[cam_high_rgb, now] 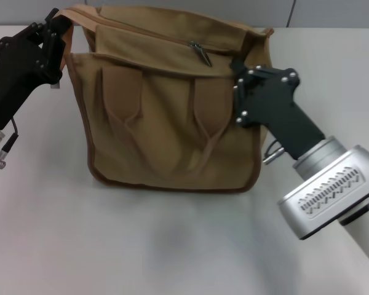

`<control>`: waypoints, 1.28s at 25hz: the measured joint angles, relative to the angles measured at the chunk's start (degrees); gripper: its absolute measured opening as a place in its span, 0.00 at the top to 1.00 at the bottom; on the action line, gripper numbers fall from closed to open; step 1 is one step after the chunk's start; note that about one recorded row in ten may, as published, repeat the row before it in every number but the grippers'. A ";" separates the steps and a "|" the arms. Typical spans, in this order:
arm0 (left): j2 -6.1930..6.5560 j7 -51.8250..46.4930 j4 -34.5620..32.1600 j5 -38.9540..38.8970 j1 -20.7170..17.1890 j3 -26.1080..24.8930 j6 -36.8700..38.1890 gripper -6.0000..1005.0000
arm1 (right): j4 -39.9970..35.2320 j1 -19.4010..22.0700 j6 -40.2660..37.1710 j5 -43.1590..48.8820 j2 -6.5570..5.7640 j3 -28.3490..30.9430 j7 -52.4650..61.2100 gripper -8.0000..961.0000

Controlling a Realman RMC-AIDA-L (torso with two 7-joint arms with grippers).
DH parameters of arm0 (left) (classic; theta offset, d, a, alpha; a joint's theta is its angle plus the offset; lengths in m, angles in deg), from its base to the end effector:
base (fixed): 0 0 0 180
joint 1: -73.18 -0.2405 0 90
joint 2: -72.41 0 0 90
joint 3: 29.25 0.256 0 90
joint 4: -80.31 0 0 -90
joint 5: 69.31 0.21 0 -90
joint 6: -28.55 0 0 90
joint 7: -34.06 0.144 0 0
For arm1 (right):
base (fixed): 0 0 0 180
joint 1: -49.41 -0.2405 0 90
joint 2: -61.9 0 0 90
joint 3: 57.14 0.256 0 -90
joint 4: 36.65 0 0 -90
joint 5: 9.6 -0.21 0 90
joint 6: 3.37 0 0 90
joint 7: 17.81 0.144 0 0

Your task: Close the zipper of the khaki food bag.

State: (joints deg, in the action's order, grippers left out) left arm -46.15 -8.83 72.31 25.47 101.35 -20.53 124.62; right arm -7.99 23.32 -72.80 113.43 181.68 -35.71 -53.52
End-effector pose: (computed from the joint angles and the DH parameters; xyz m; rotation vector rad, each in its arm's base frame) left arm -0.2784 0.3117 0.0194 -1.8962 -0.4252 -1.2964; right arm 0.2134 0.2987 -0.0999 -1.8854 -0.2193 0.5940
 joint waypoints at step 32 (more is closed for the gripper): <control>-0.30 -2.94 0.84 0.14 4.75 2.36 3.22 0.97 | 6.35 -0.22 1.27 0.63 -0.27 0.50 7.43 0.63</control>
State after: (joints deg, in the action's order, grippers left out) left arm -46.44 -11.77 73.15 25.60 106.10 -18.16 127.83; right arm -1.64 23.10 -71.53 114.06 181.41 -35.21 -46.09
